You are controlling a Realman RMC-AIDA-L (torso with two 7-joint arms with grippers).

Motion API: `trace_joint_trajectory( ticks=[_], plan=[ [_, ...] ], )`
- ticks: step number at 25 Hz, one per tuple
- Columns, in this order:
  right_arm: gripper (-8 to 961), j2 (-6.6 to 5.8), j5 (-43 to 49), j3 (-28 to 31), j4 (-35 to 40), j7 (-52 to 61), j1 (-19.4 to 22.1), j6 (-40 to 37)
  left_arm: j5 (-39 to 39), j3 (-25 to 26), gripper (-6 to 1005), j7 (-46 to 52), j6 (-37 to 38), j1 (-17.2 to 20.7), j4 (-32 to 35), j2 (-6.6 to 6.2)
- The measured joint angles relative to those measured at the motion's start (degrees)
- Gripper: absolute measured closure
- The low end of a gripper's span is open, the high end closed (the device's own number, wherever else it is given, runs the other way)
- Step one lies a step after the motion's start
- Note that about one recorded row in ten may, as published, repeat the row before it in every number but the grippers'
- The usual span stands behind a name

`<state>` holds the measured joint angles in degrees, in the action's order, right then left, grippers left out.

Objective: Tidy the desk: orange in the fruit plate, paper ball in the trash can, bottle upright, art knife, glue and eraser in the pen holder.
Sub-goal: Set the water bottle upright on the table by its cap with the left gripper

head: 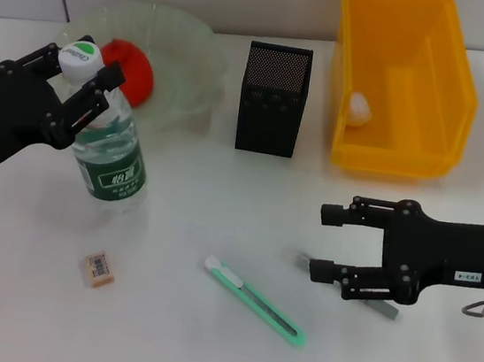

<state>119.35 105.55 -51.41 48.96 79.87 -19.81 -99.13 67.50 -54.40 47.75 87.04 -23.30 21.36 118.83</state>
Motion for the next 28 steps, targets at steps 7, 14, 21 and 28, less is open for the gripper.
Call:
trace_joint_trajectory(
  ticks=[7, 14, 21, 28],
  plan=[
    [173, -0.12, 0.00, 0.76, -1.51, -0.95, 0.14, 0.02, -1.71, 0.76, 524, -3.97, -1.95, -0.24, -1.06, -0.14],
    [173, -0.17, 0.00, 0.79, -1.62, -0.99, 0.21, 0.04, -3.04, 2.96, 519, -6.67, -4.06, 0.46, -1.13, -0.24],
    [173, -0.17, 0.00, 0.79, -1.67, -1.04, 0.13, 0.09, -3.10, 4.45, 513, -9.06, -8.24, 0.60, -1.24, -0.26],
    [174, -0.17, 0.00, 0.79, -1.67, -1.04, -0.07, 0.09, -3.30, 4.62, 508, -9.73, -10.32, 0.00, -1.28, -0.02]
  ],
)
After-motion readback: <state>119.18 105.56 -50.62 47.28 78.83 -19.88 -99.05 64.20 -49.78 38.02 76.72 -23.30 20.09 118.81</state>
